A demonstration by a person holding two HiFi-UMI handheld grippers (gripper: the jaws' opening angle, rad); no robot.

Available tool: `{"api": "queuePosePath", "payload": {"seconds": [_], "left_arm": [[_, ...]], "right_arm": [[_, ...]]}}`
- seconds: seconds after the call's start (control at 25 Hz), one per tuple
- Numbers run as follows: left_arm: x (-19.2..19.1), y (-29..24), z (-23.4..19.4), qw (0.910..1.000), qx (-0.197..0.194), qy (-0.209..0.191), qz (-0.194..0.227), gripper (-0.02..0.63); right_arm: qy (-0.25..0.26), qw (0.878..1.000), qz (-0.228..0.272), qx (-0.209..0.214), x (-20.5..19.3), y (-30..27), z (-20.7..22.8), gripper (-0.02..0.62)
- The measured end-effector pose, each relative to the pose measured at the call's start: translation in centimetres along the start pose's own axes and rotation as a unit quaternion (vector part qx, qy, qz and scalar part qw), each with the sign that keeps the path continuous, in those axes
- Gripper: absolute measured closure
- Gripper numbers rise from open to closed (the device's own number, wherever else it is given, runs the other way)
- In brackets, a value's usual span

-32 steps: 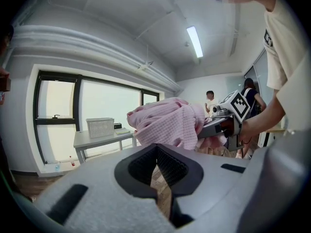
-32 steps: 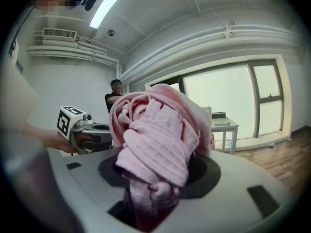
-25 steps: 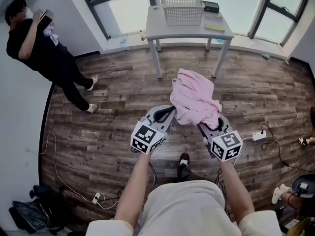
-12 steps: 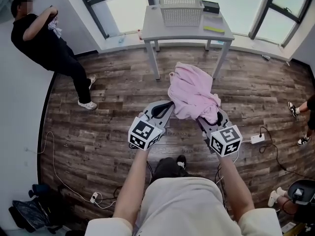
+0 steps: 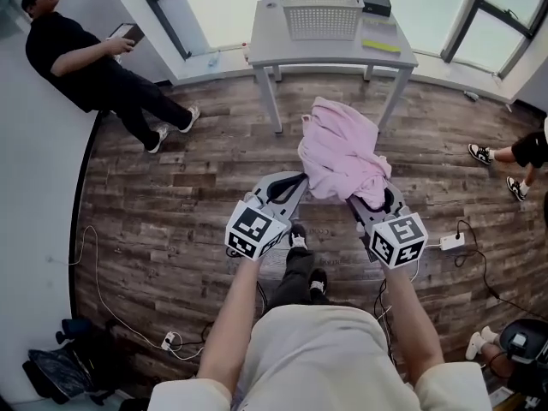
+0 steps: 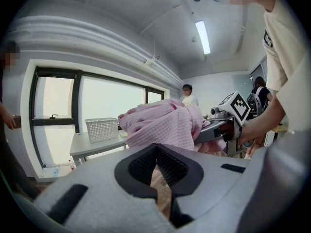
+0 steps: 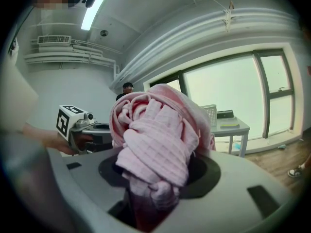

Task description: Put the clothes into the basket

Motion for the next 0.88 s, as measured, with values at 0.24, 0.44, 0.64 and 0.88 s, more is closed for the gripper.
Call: {"api": "queuePosePath", "payload": {"seconds": [0.24, 0.44, 0.64, 0.88], "left_arm": [[0.1, -3.9, -3.1, 0.9998, -0.017, -0.006, -0.010, 0.592], [1.0, -6.5, -6.4, 0.9997, -0.022, -0.006, -0.008, 0.592], [2.6, -8.8, -9.3, 0.9988, -0.043, -0.020, -0.007, 0.592], [4.2, -13.7, -15.5, 0.9969, -0.073, -0.028, 0.002, 0.592]], "right_arm": [[0.011, 1.000, -0.011, -0.006, 1.1, -2.9, 2.6, 0.357], [0.006, 1.000, -0.011, -0.018, 2.8, -5.5, 5.3, 0.357], [0.013, 0.999, -0.007, -0.032, 4.2, -7.5, 6.7, 0.357], [0.005, 0.998, -0.008, -0.057, 6.6, -12.8, 10.3, 0.357]]}}
Point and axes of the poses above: the fingertips, and each gripper's own axes: y backward along the fingers, z to its right, x out of its top, the point moved 8 cm from there along y, backward along the fingers, and after that the axes turned 6 degrees about x, right-handed, at the moved point
